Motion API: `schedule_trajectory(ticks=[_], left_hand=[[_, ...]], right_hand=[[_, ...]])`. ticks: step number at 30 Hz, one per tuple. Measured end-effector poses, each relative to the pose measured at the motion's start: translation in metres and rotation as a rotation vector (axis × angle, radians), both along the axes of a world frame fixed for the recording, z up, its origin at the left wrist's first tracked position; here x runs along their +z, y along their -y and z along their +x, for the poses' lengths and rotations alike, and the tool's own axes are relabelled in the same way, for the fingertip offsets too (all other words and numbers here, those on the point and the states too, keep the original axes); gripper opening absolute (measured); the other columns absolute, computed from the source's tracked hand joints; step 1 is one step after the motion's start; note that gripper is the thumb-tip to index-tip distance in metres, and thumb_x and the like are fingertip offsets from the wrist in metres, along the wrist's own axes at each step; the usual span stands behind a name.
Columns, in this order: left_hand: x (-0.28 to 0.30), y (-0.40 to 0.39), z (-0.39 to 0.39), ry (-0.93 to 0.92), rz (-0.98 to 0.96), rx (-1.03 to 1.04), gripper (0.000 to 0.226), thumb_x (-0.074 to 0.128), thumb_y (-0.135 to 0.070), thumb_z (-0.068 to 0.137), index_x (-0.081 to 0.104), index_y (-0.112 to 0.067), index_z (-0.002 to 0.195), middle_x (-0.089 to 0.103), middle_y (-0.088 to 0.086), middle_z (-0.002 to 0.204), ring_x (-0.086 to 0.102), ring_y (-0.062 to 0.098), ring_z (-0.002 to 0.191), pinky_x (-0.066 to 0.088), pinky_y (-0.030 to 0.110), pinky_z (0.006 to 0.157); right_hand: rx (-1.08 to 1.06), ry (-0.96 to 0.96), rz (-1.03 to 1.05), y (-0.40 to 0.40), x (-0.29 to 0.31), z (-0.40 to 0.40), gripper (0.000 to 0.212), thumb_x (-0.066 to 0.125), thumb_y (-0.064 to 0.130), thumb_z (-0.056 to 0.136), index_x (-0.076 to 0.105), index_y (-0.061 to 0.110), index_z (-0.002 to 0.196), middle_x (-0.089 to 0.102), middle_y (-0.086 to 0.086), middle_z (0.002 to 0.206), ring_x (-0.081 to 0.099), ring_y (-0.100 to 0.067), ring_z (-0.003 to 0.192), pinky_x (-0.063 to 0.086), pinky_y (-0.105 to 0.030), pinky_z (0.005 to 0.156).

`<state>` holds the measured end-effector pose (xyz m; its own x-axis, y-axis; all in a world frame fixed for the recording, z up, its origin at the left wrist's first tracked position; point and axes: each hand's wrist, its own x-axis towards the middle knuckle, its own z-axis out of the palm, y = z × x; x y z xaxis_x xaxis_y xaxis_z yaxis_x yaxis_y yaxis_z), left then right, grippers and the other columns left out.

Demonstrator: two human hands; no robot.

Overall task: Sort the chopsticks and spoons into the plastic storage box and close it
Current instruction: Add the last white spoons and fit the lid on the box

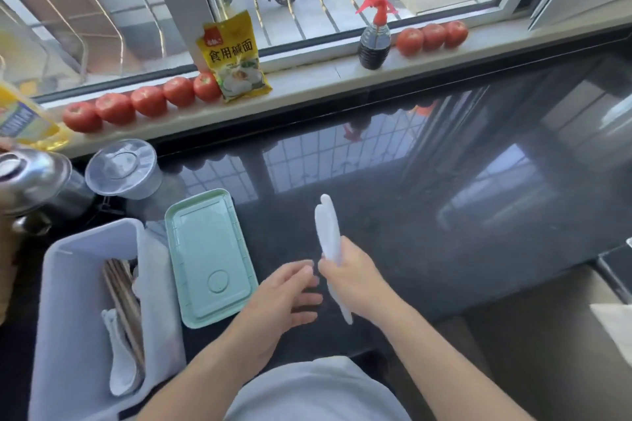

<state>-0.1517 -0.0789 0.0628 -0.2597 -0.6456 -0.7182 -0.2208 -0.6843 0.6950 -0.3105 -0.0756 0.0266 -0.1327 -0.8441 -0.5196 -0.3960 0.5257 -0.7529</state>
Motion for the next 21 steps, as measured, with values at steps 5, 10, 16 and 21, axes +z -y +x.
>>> schedule_trajectory(ticks=[5,10,16,21], left_hand=[[0.004,-0.002,0.030,0.077,-0.131,0.290,0.035,0.053,-0.050,0.103,0.066,-0.026,0.124,0.074,-0.007,0.119,0.063,0.009,0.121,0.044,0.039,0.112],[0.021,-0.009,0.120,-0.030,-0.178,0.422,0.038,0.051,-0.045,0.105,0.070,-0.017,0.122,0.078,0.004,0.109,0.072,0.021,0.110,0.051,0.043,0.103],[0.030,-0.027,0.252,0.367,-0.110,0.599,0.047,0.058,-0.025,0.100,0.037,-0.035,0.141,0.049,-0.001,0.054,0.042,0.017,0.048,0.041,0.034,0.052],[0.035,-0.026,0.270,0.554,-0.159,0.337,0.066,0.042,-0.003,0.094,0.041,-0.042,0.147,0.067,0.005,0.095,0.057,0.016,0.065,0.053,0.037,0.072]], right_hand=[[0.267,0.108,-0.126,-0.012,0.033,0.085,0.034,0.045,0.050,0.083,0.055,0.032,0.111,0.065,0.008,0.103,0.064,-0.020,0.097,0.055,-0.049,0.085],[0.538,0.229,-0.139,0.010,0.052,0.126,0.013,0.051,0.037,0.102,0.063,0.037,0.096,0.068,0.021,0.093,0.062,-0.001,0.089,0.050,-0.018,0.078],[0.103,0.385,0.024,0.027,0.035,0.159,0.023,0.060,0.040,0.094,0.078,0.026,0.089,0.074,0.013,0.102,0.067,-0.014,0.094,0.051,-0.034,0.080],[-0.029,0.383,-0.049,0.035,0.037,0.170,0.021,0.059,0.031,0.099,0.077,0.022,0.095,0.074,0.009,0.103,0.068,-0.021,0.099,0.054,-0.046,0.096]])
